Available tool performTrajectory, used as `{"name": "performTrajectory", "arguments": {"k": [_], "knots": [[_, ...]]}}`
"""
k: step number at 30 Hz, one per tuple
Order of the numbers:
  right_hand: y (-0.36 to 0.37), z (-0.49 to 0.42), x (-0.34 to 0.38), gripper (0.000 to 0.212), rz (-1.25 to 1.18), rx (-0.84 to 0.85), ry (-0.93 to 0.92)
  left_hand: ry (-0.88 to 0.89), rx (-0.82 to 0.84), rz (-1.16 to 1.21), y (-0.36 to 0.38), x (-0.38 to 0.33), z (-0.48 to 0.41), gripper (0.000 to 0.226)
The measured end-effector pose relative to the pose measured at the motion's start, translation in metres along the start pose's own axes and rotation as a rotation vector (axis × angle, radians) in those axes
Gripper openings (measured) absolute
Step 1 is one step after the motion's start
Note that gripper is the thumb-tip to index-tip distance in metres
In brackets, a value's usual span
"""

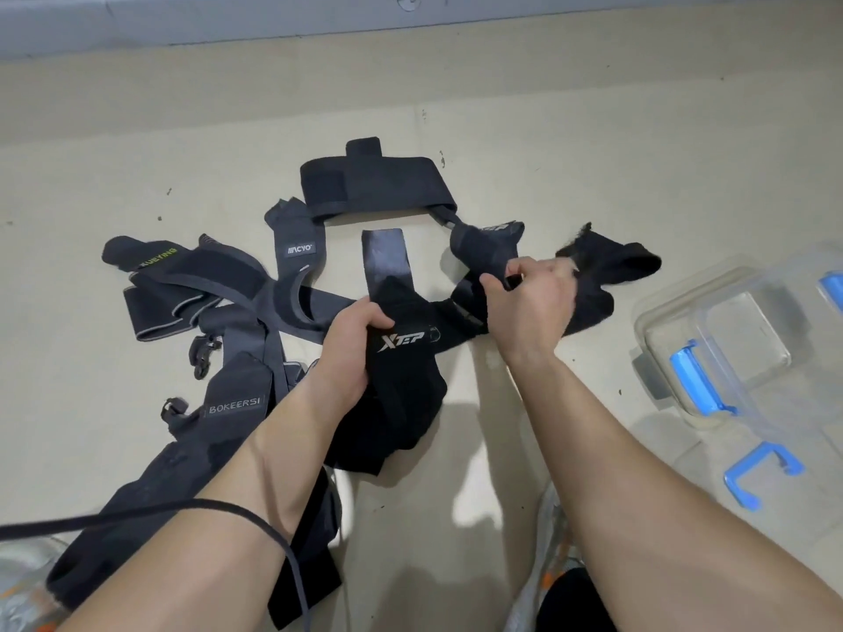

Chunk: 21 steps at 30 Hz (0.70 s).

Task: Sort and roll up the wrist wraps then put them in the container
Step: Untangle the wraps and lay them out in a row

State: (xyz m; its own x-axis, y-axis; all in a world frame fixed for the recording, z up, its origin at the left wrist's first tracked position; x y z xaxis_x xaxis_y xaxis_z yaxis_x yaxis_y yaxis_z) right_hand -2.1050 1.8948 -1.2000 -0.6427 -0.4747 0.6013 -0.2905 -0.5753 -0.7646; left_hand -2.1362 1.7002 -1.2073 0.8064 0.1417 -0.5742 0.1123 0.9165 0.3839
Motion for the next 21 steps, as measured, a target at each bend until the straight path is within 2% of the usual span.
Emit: {"name": "performTrajectory", "arguments": {"k": [3,7,10,11,14,18,21], "knots": [[-0.011,0.018,0.002,0.031,-0.293,0.200,-0.002,-0.058,0.004,0.090,-0.001,-0.002,0.011,0.025],[-0.010,0.048,-0.002,0.030,-0.526,0.527,-0.022,-0.062,0.026,0.143,-0.002,-0.001,0.023,0.031],[-0.008,0.068,-0.012,0.027,-0.517,0.727,-0.082,-0.145,0.114,0.177,-0.006,0.004,0.029,0.054],[-0.007,0.073,-0.015,0.029,-0.475,0.756,-0.106,-0.177,0.119,0.157,-0.008,0.006,0.029,0.056],[-0.004,0.079,-0.026,0.033,-0.410,0.796,-0.100,-0.252,0.076,0.070,-0.012,0.016,0.030,0.046],[-0.005,0.084,-0.029,0.034,-0.435,0.844,-0.042,-0.232,0.005,0.061,-0.010,0.025,0.028,0.030],[-0.011,0.081,-0.021,0.021,-0.532,0.865,0.032,-0.193,0.038,0.101,-0.009,0.025,0.025,0.030]]}}
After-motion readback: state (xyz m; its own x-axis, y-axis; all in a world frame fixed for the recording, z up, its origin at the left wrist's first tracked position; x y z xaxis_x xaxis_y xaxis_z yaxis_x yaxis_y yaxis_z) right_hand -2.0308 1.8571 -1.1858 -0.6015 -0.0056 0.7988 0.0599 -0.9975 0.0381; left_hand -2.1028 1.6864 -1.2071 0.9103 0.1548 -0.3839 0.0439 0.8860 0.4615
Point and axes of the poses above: each hand's wrist, its own z-axis away from the middle knuckle, its own y-axis out of the palm, x = y × z, the point moved 2 cm from there along -z, towards the middle knuckle, and after that the axes turned 9 degrees about x, right-handed, at the moved point
